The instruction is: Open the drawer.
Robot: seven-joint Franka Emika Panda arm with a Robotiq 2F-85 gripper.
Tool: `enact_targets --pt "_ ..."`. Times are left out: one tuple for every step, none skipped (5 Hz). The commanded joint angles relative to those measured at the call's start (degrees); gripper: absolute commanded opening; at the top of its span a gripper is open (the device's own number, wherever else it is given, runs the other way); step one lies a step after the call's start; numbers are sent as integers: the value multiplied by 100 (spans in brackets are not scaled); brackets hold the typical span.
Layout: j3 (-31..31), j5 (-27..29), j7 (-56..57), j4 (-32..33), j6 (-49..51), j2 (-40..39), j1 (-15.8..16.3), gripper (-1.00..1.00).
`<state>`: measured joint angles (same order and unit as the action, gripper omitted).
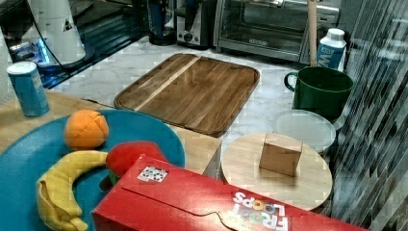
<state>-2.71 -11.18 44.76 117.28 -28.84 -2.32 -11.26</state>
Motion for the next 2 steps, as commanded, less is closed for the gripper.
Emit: enact_targets --pt "-120 -342 305 127 -728 -405 -2 100" --pt "-185 -447 357 169 -903 -552 -22 100"
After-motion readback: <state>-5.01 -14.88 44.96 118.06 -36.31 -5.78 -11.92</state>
